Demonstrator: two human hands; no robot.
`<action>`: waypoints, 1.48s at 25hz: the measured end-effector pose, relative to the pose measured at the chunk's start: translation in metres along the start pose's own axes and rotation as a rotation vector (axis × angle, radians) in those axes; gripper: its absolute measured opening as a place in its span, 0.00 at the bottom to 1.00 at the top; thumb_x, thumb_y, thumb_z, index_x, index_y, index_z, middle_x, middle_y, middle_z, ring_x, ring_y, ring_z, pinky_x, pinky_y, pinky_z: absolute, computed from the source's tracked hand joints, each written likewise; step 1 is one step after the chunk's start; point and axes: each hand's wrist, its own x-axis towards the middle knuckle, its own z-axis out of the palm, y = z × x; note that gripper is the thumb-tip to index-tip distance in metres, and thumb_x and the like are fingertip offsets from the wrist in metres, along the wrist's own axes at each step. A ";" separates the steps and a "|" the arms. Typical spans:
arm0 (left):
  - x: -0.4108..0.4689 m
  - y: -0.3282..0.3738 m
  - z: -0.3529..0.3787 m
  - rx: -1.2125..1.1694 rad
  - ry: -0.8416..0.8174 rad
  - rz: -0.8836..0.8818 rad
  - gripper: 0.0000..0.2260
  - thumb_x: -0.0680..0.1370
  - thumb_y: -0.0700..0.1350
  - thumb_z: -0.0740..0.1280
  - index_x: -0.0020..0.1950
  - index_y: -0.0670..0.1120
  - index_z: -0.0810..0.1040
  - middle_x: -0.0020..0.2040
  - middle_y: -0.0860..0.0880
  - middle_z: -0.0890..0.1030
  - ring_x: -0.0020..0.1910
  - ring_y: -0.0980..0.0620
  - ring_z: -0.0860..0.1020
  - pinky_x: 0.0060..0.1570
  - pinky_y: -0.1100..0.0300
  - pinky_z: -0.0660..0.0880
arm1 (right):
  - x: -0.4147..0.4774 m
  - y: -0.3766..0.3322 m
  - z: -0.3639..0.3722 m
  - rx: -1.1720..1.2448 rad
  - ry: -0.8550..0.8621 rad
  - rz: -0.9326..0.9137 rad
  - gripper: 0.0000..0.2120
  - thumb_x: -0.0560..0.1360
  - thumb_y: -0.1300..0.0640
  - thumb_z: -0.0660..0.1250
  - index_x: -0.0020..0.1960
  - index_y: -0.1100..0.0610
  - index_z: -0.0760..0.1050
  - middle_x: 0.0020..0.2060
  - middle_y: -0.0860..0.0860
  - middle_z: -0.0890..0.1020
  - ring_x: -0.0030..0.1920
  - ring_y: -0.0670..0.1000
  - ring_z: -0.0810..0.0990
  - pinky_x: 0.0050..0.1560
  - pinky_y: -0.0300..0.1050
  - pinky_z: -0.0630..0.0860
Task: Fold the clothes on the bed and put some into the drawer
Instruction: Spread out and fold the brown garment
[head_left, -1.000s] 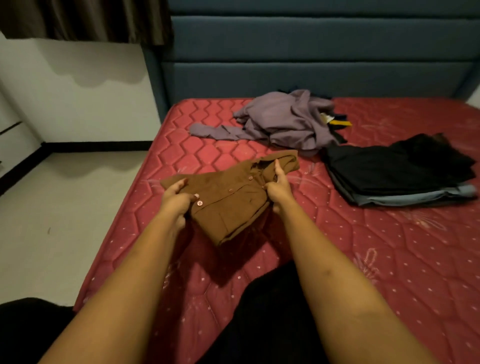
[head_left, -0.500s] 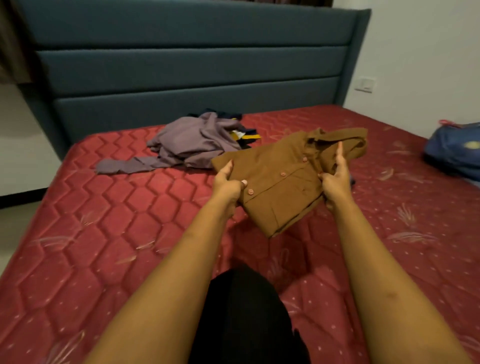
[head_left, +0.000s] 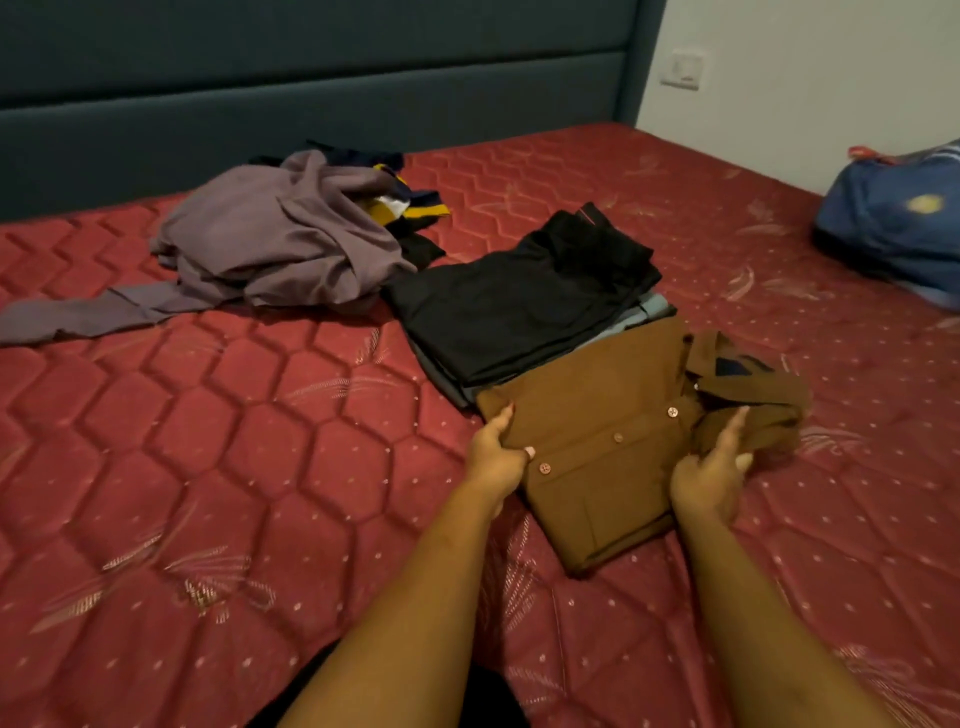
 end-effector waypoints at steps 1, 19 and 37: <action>-0.001 0.001 -0.001 0.004 -0.008 -0.005 0.31 0.75 0.28 0.65 0.76 0.44 0.62 0.69 0.49 0.70 0.59 0.56 0.73 0.58 0.68 0.69 | 0.002 -0.002 0.001 0.010 0.034 0.014 0.39 0.75 0.67 0.56 0.79 0.45 0.45 0.73 0.63 0.57 0.63 0.66 0.71 0.62 0.54 0.68; -0.012 -0.024 0.015 1.137 -0.102 0.255 0.30 0.80 0.63 0.50 0.79 0.56 0.44 0.79 0.54 0.42 0.77 0.52 0.39 0.74 0.43 0.41 | -0.012 -0.045 0.066 -0.742 -0.339 -0.450 0.27 0.81 0.41 0.45 0.78 0.45 0.48 0.78 0.49 0.52 0.78 0.53 0.45 0.74 0.61 0.42; -0.029 0.067 -0.335 1.138 0.713 0.037 0.32 0.80 0.55 0.57 0.79 0.52 0.44 0.80 0.51 0.43 0.77 0.47 0.38 0.68 0.30 0.41 | -0.166 -0.270 0.222 -0.510 -0.472 -0.922 0.31 0.79 0.51 0.59 0.79 0.48 0.50 0.79 0.50 0.47 0.78 0.53 0.42 0.74 0.62 0.41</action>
